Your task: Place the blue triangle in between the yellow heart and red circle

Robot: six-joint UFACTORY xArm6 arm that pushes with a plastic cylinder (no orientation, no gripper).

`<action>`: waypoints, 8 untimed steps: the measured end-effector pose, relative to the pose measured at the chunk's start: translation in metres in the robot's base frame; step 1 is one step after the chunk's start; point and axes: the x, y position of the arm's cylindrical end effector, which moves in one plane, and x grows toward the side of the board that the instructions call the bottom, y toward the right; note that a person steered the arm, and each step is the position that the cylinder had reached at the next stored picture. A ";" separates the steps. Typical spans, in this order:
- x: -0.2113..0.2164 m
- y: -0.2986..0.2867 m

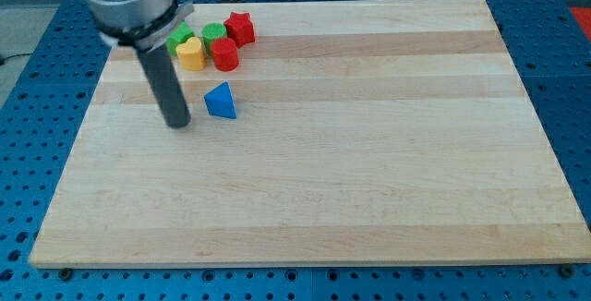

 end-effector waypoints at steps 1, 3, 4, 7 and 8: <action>0.028 0.008; 0.027 0.020; 0.023 0.025; -0.046 0.055; -0.088 0.023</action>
